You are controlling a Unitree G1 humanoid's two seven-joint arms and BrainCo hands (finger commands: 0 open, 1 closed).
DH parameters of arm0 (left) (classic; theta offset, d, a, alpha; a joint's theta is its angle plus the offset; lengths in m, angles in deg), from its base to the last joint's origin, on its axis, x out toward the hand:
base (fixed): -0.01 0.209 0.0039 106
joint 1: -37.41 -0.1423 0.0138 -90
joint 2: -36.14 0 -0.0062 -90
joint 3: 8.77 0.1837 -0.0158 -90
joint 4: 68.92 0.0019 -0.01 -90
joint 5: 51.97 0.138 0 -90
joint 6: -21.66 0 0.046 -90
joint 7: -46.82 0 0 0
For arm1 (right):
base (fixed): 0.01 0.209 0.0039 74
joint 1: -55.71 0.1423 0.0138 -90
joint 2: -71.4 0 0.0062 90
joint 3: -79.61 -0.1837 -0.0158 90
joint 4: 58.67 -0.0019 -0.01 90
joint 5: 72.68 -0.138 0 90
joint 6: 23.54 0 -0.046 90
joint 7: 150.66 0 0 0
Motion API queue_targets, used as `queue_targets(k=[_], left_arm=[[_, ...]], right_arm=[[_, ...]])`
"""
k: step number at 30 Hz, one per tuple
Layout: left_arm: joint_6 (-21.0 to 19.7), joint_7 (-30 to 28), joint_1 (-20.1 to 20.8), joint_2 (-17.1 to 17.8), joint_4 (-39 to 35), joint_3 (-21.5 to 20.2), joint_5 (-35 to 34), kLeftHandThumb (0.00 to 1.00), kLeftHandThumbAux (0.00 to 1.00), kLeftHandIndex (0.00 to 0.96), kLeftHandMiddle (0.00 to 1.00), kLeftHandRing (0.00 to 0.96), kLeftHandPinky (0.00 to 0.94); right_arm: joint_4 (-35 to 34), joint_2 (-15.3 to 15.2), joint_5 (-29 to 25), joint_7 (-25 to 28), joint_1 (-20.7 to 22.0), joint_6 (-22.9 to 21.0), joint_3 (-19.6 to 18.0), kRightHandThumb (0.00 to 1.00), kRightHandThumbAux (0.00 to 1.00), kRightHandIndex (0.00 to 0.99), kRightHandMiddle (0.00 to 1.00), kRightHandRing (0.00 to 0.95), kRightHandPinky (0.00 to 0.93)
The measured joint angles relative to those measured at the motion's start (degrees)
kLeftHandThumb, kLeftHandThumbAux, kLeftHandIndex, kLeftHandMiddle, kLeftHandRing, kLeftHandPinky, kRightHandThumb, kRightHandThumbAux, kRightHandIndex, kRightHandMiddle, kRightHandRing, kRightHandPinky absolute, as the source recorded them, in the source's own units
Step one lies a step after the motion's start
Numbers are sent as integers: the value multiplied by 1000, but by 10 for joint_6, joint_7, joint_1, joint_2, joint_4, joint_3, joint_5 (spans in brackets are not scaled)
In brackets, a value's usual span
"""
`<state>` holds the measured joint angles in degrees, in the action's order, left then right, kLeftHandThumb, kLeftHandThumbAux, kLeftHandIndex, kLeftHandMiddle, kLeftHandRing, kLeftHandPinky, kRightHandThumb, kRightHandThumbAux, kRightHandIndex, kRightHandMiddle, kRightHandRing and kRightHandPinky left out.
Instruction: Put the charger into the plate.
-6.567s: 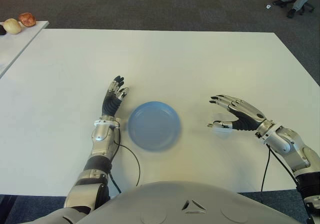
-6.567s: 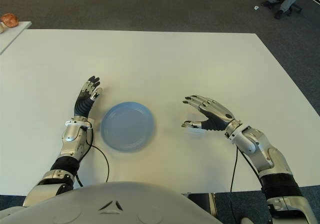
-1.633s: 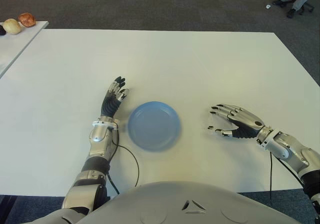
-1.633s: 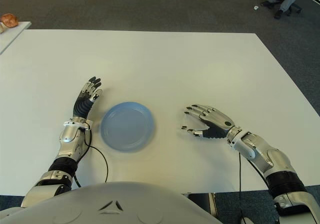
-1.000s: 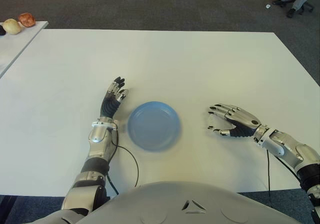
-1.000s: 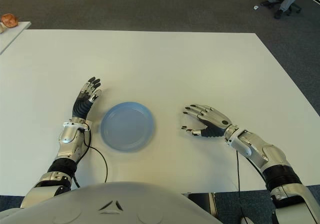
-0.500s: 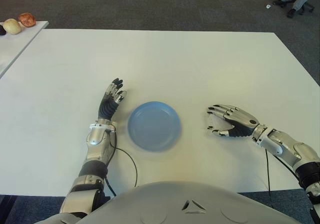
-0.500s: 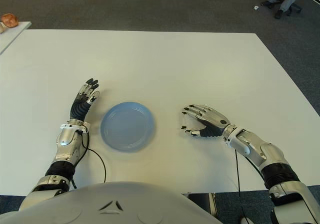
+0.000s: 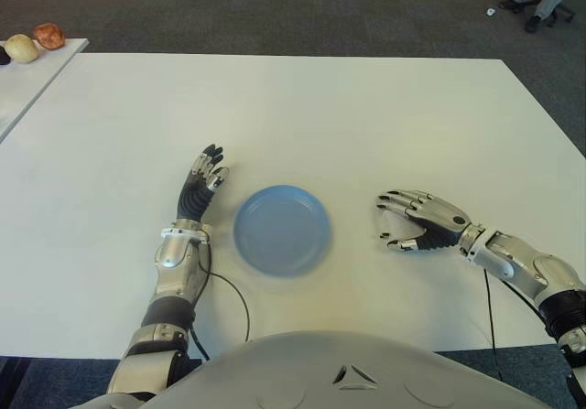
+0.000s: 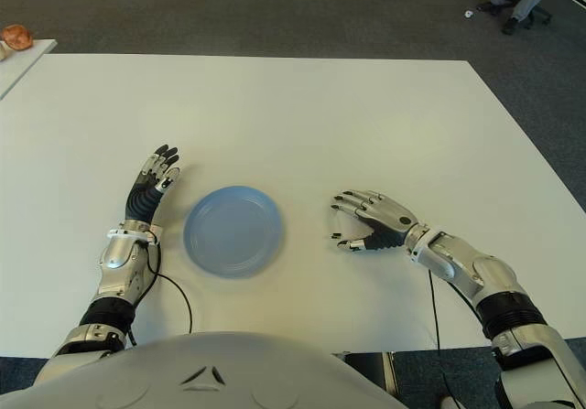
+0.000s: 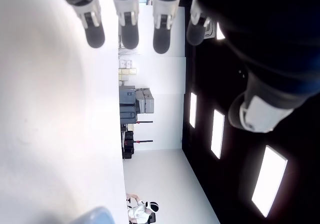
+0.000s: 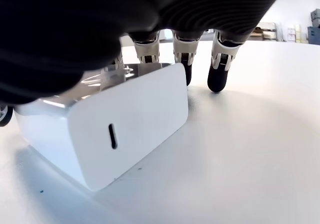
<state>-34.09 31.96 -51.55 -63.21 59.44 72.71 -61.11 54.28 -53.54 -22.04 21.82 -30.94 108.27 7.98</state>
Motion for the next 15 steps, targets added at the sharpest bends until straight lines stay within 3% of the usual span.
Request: queue_targets(k=[9, 15], left_arm=[[-2, -2, -2, 2, -2, -1, -1, 0, 489, 72, 111, 94, 101], [-9, -3, -12, 7, -14, -3, -5, 0, 480, 68, 109, 89, 92]], right_arm=[[13, -5, 37, -9, 42, 0, 28, 150, 193, 0, 0, 0, 0], [72, 1, 73, -50, 94, 0, 68, 145, 210, 0, 0, 0, 0]])
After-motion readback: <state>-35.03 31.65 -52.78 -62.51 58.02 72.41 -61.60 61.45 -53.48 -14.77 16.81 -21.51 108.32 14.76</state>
